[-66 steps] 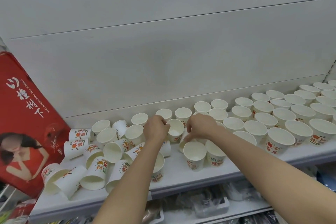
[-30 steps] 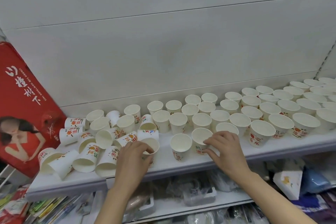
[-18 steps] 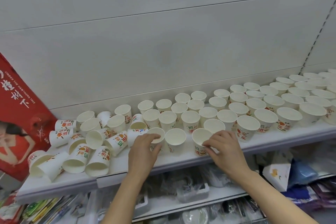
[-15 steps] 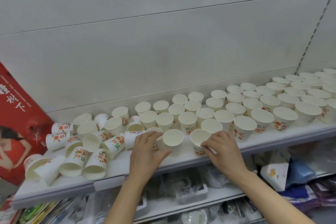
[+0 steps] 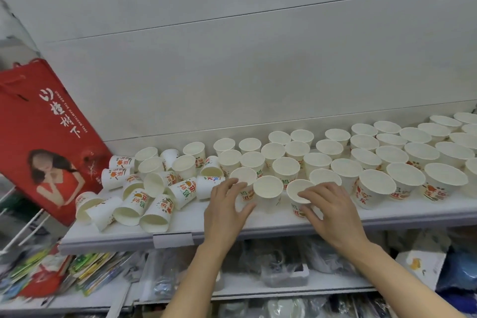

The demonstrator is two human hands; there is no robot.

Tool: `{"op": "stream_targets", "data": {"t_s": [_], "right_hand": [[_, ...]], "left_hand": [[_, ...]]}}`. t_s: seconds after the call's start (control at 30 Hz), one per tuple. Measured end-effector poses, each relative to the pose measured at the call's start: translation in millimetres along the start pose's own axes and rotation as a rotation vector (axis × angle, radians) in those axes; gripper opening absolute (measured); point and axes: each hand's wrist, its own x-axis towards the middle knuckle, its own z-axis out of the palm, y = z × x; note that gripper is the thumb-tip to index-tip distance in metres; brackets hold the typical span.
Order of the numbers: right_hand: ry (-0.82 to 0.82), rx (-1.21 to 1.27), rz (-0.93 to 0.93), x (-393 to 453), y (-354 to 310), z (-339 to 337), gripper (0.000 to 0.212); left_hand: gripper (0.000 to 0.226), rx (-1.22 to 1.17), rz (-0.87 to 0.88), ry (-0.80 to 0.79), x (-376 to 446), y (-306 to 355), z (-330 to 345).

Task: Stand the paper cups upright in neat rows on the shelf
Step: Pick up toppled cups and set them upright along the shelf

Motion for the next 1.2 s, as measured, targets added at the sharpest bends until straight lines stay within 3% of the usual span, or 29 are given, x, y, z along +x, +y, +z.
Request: {"op": "stream_targets", "data": {"t_s": [0.2,0.33,0.53,0.73,0.83,0.93,1.13,1.2], "right_hand": [[0.064,0.058,-0.13,20,-23,14,0.015],[0.037,0.112,-0.224,33,-54,37,0.013],[-0.079,0.087,-0.229,44,-101,85,0.016],[-0.008,0.053,-0.074,62,-131,121,0.035],[-0.006,0.062,0.011,68,-143,134,0.06],[-0.01,0.078,0.111,71,-158,145,0.074],[0.087,0.083,0.212,71,-170,154,0.046],[0.084,0.042,0.239,68,-167,154,0.04]], "left_hand": [[0.027,0.107,-0.22,0.089,-16,-42,-26],[0.026,0.179,-0.232,0.109,12,-66,-47],[0.043,0.225,-0.329,-0.102,63,-80,-55],[0.039,-0.162,-0.452,-0.111,65,-89,-53],[0.019,-0.166,-0.269,-0.185,60,-95,-62],[0.015,-0.16,-0.048,-0.278,62,-97,-71],[0.009,-0.202,0.169,-0.435,84,-101,-82],[0.008,-0.221,0.143,-0.367,100,-106,-83]]}}
